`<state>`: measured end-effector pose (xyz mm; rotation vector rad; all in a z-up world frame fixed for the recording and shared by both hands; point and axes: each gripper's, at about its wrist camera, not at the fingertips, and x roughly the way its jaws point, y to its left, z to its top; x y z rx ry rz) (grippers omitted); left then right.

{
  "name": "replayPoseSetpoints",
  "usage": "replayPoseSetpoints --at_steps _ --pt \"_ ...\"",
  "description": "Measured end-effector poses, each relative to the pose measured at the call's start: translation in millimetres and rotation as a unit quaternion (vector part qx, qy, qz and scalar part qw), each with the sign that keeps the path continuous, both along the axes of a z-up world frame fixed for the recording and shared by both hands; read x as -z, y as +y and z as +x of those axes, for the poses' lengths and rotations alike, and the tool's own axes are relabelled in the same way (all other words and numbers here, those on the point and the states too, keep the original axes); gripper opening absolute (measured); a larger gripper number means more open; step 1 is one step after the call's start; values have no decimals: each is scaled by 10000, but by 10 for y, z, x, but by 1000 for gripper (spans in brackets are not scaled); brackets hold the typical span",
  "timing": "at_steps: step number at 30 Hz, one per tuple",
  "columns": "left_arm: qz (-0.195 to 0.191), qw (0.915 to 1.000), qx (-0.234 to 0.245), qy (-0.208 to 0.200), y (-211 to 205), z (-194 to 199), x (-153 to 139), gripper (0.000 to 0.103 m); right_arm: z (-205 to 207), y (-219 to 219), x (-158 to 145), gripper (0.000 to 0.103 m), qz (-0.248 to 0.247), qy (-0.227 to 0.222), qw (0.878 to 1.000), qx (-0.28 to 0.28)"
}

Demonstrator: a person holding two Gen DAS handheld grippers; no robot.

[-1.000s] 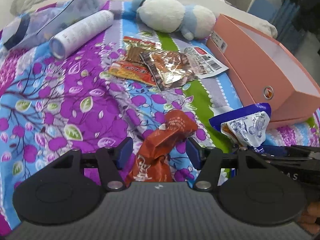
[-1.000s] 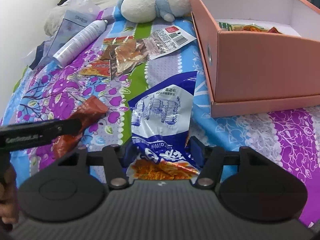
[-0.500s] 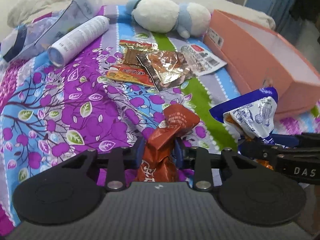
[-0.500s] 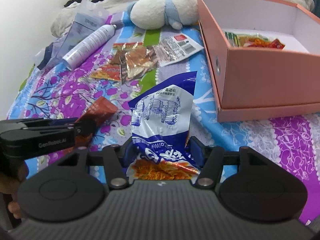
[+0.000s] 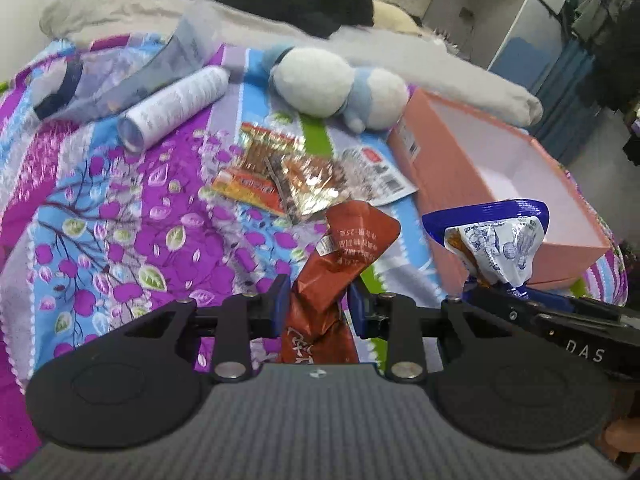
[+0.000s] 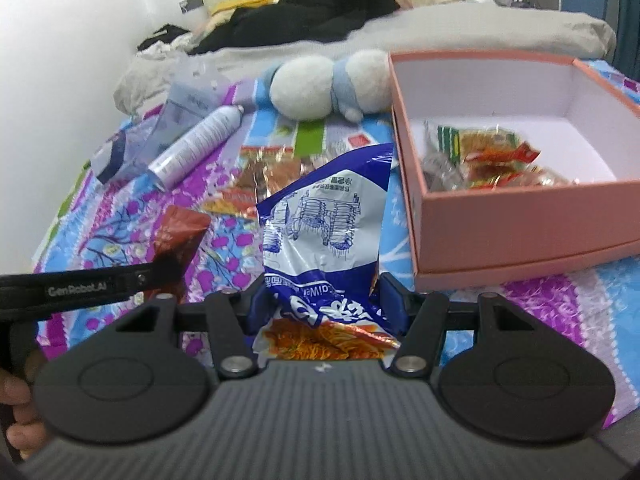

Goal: Organize snacks
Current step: 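Carry both held packets over the pink box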

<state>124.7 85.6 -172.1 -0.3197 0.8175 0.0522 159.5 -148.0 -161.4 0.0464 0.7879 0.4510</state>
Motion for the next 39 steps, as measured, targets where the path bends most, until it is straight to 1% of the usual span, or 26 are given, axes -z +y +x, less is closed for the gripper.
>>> replayPoseSetpoints --at_steps 7,13,19,25,29,31,39 --pt "-48 9995 135 -266 -178 -27 -314 36 -94 -130 -290 60 88 -282 9996 42" --pt "-106 9984 350 -438 -381 -35 -491 36 -174 -295 -484 60 154 -507 9984 179" --pt "-210 9965 561 -579 -572 -46 -622 36 -320 -494 -590 60 193 -682 9966 432" --pt "-275 9943 800 -655 -778 -7 -700 36 -407 -706 -634 60 178 -744 9947 689" --pt "-372 9929 915 -659 -914 99 -741 36 -376 -799 -647 60 185 -758 9938 793" --pt "-359 9923 977 -673 -991 180 -772 36 -350 -851 -654 60 187 -775 9933 834" --pt "-332 9906 1161 -639 -1268 730 -841 36 15 -1054 -710 60 181 -805 9921 943"
